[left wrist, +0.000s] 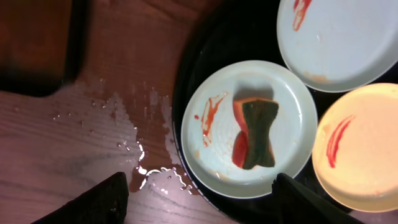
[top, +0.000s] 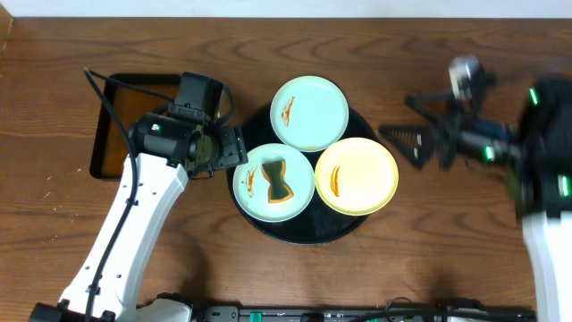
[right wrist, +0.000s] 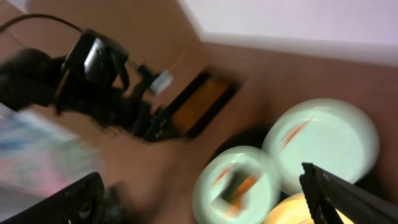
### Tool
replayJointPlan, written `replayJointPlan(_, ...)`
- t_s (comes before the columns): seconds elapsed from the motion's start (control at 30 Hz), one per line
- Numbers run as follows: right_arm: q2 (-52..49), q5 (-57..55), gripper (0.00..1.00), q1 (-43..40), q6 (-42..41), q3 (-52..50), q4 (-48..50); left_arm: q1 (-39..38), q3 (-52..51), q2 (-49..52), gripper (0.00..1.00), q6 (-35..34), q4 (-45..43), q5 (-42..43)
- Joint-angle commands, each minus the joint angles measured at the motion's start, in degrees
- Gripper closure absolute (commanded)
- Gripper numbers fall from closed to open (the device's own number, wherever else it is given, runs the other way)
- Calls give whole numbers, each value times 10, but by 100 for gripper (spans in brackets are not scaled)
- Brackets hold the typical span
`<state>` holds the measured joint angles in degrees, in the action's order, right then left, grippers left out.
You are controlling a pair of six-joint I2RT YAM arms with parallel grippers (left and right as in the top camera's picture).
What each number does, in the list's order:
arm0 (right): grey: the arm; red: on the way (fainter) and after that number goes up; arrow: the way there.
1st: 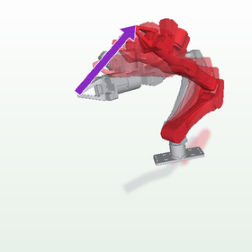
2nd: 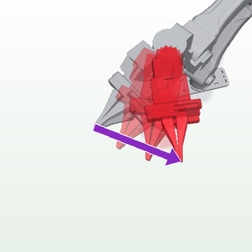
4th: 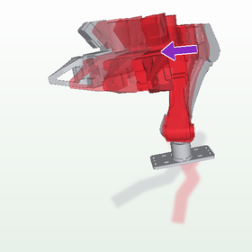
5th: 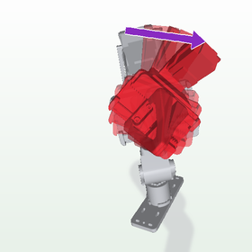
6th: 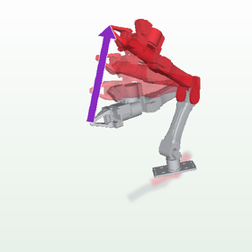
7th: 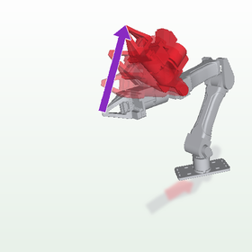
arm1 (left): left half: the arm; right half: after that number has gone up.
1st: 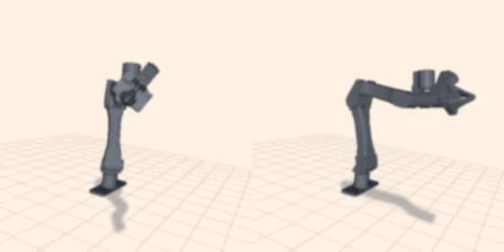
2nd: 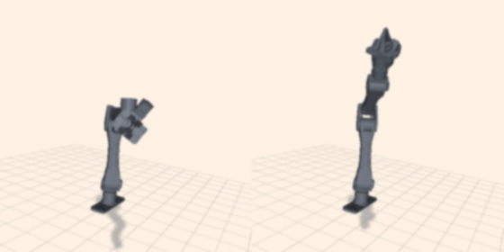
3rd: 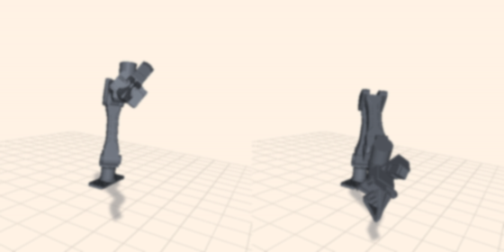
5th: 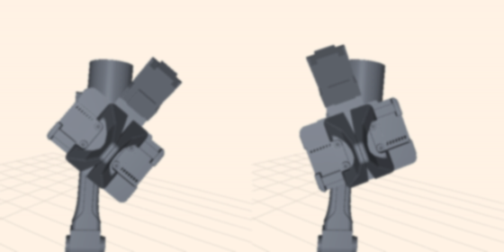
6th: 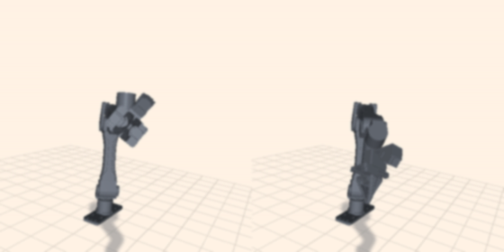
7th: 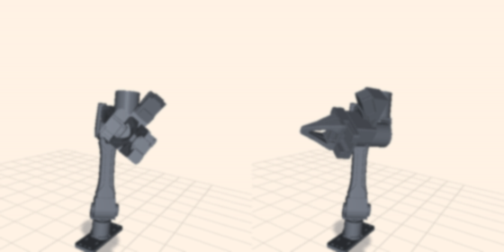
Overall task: Clean dirty plates on tray and stack at the side
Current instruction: 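Reach the right gripper to the top green plate and grip its rim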
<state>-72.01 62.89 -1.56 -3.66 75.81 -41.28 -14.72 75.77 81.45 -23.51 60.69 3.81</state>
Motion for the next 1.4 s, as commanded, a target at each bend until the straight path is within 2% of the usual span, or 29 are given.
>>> replayJointPlan(0.0, -103, 163, 1, 13, -92, 42, 5, 3, 1, 2, 25, 8, 10, -11)
replayJointPlan(0.07, -151, 160, 27, 19, -195, 42, 84, 3, 1, 2, 25, 8, 17, -11)
replayJointPlan(0.1, -168, 134, 32, 28, -207, 42, 89, 3, 1, 2, 25, 8, 19, -11)
replayJointPlan(0.13, -178, 99, 32, 40, -201, 42, 87, 3, 1, 2, 25, 8, 20, -11)
replayJointPlan(0.17, -189, -25, 23, 74, -192, 42, 55, 3, 1, 2, 25, 8, 20, -11)
replayJointPlan(0.23, -195, -254, 14, 140, -205, 42, 9, 3, 1, 2, 25, 8, 20, -11)
replayJointPlan(0.27, -196, -308, 14, 157, -210, 43, 0, 3, 1, 2, 25, 8, 20, -11)
replayJointPlan(0.3, -206, -413, 14, 201, -216, 49, -24, 3, 1, 2, 25, 8, 20, -11)
replayJointPlan(0.33, -227, -481, 20, 242, -216, 71, -59, 3, 1, 2, 25, 8, 20, -11)
replayJointPlan(0.4, -268, -514, 41, 264, -216, 121, -120, 3, 1, 2, 25, 8, 18, -11)
replayJointPlan(0.47, -326, -525, 49, 268, -193, 197, -208, 3, 1, 2, 25, 8, 18, -11)
replayJointPlan(0.57, -391, -523, 44, 268, -148, 272, -289, 3, 1, 2, 25, 8, 19, -11)
replayJointPlan(0.6, -419, -520, 36, 268, -150, 294, -300, 3, 1, 2, 25, 8, 20, -11)
replayJointPlan(0.67, -442, -494, 2, 272, -152, 295, -282, 3, 1, 2, 25, 8, 21, -11)
replayJointPlan(0.83, -466, -489, 2, 284, -150, 294, -241, 3, 1, 2, 24, 8, 21, -11)
replayJointPlan(0.9, -469, -489, 5, 295, -120, 294, -228, 3, 1, 2, 24, 7, 20, -11)
replayJointPlan(0.93, -471, -490, 13, 307, -83, 294, -225, 3, 1, 2, 24, 8, 20, -11)
replayJointPlan(0.97, -471, -491, 34, 313, -64, 294, -223, 3, 1, 2, 24, 8, 21, -11)
replayJointPlan(1.0, -472, -504, 41, 320, -61, 294, -219, 3, 1, 2, 24, 8, 21, -11)
replayJointPlan(1.1, -478, -565, 41, 342, -109, 294, -207, 3, 1, 2, 24, 8, 21, -11)
replayJointPlan(1.13, -481, -581, 44, 348, -120, 294, -206, 3, 1, 2, 24, 8, 22, -11)
replayJointPlan(1.23, -496, -648, 78, 370, -144, 293, -209, 3, 1, 2, 24, 8, 24, -11)
replayJointPlan(1.3, -511, -640, 92, 378, -143, 293, -213, 3, 1, 2, 24, 8, 23, -11)
replayJointPlan(1.37, -524, -620, 99, 383, -140, 293, -220, 3, 1, 2, 24, 8, 23, -11)
